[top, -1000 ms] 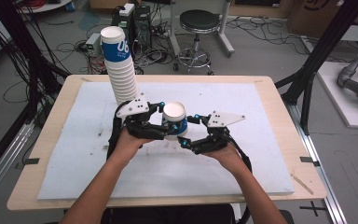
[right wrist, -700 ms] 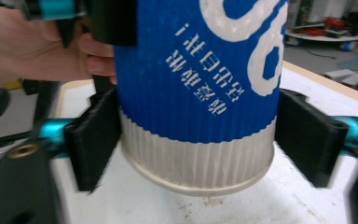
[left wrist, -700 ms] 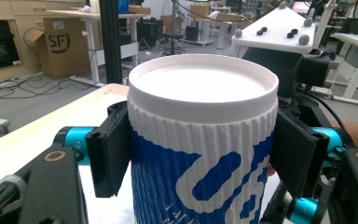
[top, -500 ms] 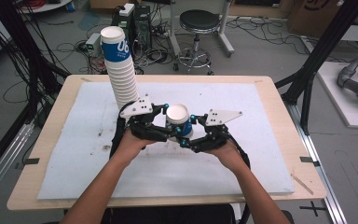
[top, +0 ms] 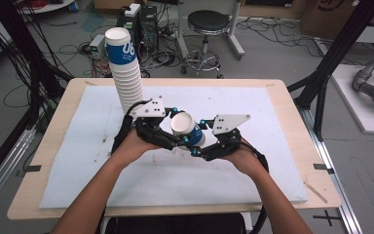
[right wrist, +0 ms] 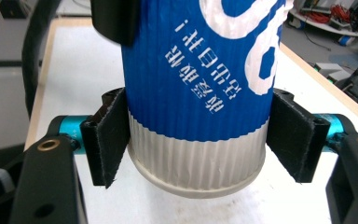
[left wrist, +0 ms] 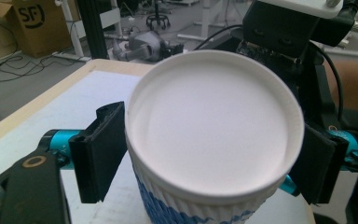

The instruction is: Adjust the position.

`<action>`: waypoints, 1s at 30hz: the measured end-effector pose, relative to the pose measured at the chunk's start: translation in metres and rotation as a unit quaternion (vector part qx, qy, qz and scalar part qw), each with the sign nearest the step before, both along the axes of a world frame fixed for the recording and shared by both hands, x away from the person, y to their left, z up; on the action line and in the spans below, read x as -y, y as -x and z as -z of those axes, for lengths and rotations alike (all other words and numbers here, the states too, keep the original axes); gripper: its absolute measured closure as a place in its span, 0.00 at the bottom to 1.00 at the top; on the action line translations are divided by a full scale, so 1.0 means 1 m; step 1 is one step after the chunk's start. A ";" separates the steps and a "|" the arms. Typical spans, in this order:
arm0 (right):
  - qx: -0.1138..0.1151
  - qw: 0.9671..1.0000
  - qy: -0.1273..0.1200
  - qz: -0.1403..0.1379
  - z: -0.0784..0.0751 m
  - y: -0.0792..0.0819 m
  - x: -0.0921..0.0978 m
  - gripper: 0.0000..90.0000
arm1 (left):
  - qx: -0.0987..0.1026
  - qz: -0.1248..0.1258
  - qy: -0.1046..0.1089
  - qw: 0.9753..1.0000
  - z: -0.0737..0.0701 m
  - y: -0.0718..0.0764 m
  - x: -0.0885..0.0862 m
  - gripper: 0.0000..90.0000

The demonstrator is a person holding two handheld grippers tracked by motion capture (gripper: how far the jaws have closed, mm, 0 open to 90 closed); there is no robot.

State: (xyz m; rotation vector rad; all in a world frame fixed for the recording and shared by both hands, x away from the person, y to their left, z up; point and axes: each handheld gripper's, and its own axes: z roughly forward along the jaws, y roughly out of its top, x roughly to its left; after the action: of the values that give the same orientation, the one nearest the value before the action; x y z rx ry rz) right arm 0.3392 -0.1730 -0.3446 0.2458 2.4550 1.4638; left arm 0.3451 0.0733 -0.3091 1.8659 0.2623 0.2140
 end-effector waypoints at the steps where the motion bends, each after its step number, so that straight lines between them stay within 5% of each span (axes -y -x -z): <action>1: -0.002 1.000 0.005 0.000 -0.001 0.000 0.001 0.30 | -0.001 0.002 -0.006 1.000 -0.002 0.000 0.000 0.23; 4: 0.003 1.000 0.020 -0.003 -0.002 0.000 0.002 0.30 | -0.004 0.015 -0.020 1.000 -0.003 -0.002 0.001 0.24; 7: 0.000 1.000 0.022 -0.007 -0.002 0.001 0.004 0.28 | -0.013 0.036 -0.007 0.999 -0.001 -0.003 0.000 0.32; 11: -0.021 0.999 -0.034 -0.003 0.001 0.002 0.010 0.22 | -0.029 0.034 0.026 0.999 0.006 -0.008 -0.008 0.33; 14: -0.037 0.995 -0.089 -0.003 0.002 0.003 0.017 0.21 | -0.043 0.037 0.074 0.996 0.012 -0.008 -0.012 0.33; 16: -0.041 0.994 -0.102 0.010 0.004 0.003 0.018 0.20 | -0.045 0.041 0.088 0.994 0.013 -0.008 -0.013 0.33; 17: -0.049 0.993 -0.105 0.009 0.005 0.002 0.018 0.17 | -0.049 0.051 0.112 0.991 0.014 -0.008 -0.013 0.33; 20: -0.065 0.992 -0.106 -0.007 0.010 0.000 0.013 0.17 | -0.049 0.061 0.129 0.989 0.013 -0.007 -0.011 0.33; 26: -0.051 0.994 -0.095 -0.028 0.008 0.000 0.015 0.23 | -0.059 0.063 0.119 0.989 0.014 -0.005 -0.011 0.33; 28: -0.042 0.996 -0.071 -0.026 0.007 0.001 0.017 0.24 | -0.047 0.048 0.074 0.995 0.013 -0.002 -0.007 0.29; 30: -0.037 0.998 -0.053 -0.027 0.006 0.001 0.018 0.25 | -0.045 0.038 0.052 0.997 0.011 -0.002 -0.006 0.21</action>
State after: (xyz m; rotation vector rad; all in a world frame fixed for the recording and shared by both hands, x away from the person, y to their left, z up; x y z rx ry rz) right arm 0.3387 -0.1912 -0.3503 0.2619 2.4610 1.6382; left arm 0.3469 0.0792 -0.3200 1.7810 0.2584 0.0627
